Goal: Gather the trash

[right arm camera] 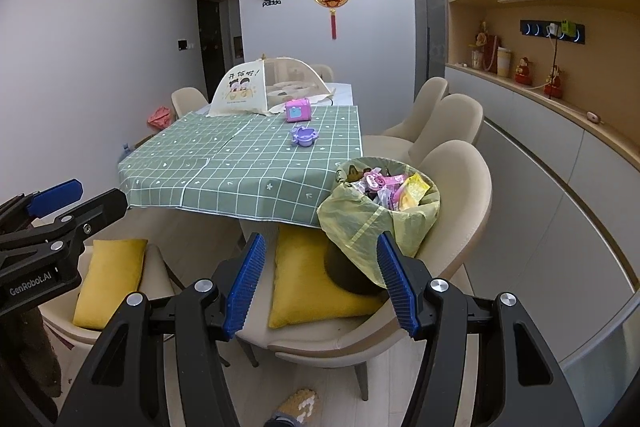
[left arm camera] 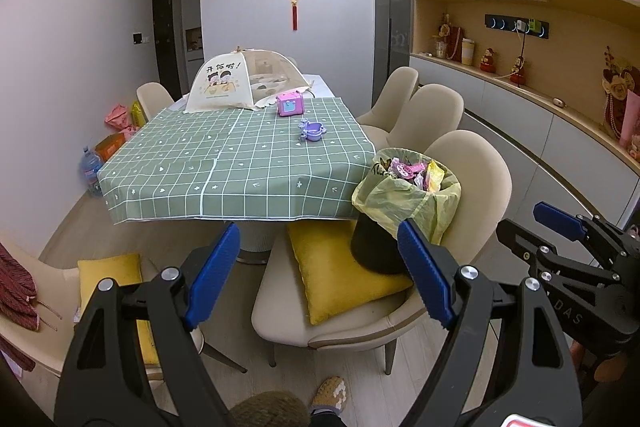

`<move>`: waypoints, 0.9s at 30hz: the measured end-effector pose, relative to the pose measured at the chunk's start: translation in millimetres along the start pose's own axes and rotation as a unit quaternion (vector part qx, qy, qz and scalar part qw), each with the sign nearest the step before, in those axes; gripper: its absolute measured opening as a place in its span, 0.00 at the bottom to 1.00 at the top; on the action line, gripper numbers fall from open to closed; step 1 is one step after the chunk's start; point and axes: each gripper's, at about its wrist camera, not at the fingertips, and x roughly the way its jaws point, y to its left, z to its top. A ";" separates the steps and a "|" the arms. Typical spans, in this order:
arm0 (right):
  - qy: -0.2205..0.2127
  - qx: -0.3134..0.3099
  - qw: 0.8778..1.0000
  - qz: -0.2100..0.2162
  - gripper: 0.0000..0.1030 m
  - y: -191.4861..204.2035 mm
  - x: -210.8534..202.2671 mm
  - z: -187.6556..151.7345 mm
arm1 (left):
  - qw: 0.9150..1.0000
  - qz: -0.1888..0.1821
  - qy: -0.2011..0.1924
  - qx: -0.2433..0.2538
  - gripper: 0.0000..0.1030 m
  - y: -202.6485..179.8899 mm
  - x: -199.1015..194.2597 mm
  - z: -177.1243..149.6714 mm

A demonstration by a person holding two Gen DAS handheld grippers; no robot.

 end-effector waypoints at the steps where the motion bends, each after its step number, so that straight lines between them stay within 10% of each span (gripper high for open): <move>1: -0.002 0.000 1.000 -0.001 0.54 0.0 -1.0 -0.5 | 1.000 -0.001 -0.001 -0.001 0.75 -0.9 0.1 0.0; 27: -0.005 0.004 1.000 -0.016 0.54 5.7 -2.0 5.7 | 1.000 -0.023 0.010 -0.001 0.75 10.2 11.1 3.2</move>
